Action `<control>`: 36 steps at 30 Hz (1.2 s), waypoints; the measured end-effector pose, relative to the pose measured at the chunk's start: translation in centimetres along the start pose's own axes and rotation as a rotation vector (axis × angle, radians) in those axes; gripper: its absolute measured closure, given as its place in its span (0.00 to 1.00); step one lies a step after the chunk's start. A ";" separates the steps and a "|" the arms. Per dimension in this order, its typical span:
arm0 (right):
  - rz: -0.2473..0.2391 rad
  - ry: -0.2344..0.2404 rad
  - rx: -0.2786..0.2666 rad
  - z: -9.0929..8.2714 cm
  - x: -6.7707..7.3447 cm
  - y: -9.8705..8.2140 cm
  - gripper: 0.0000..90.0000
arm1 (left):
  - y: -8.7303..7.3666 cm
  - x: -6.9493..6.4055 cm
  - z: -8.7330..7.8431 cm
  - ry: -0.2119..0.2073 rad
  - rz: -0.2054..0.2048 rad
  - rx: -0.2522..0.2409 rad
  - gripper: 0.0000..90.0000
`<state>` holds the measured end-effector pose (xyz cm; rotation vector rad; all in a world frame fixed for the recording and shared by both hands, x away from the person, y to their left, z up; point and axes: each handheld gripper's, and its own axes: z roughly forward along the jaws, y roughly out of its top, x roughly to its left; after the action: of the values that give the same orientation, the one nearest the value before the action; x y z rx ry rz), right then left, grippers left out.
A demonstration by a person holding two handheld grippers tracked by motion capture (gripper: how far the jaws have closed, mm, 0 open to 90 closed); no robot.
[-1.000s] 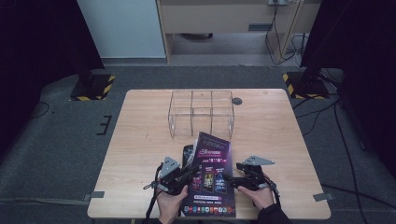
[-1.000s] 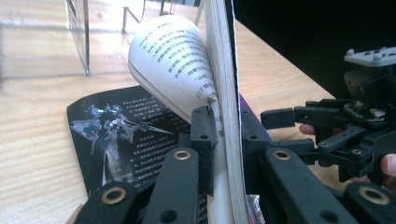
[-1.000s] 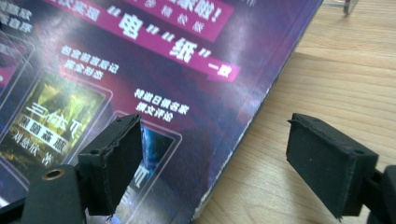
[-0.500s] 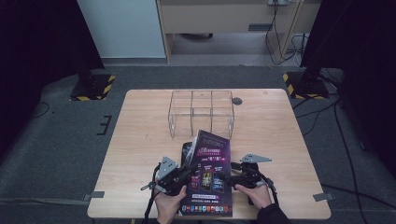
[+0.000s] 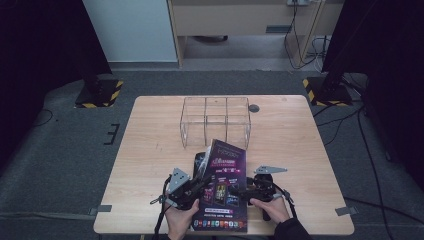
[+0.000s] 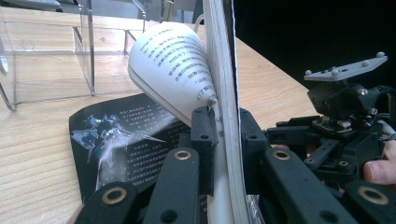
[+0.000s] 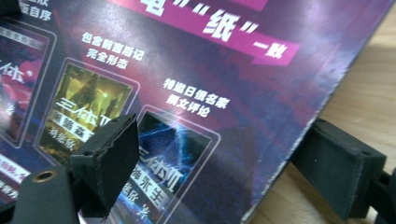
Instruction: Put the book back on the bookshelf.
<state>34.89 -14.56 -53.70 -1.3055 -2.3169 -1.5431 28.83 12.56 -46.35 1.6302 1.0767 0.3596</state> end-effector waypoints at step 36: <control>0.278 0.139 -0.051 -2.8 -0.1 1.2 0.92 | -0.5 1.6 -0.2 0.028 -0.013 0.008 0.86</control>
<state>34.69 -16.65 -51.49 -1.4111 -1.9320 -1.5542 29.32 13.89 -47.22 1.6284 1.1108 0.3716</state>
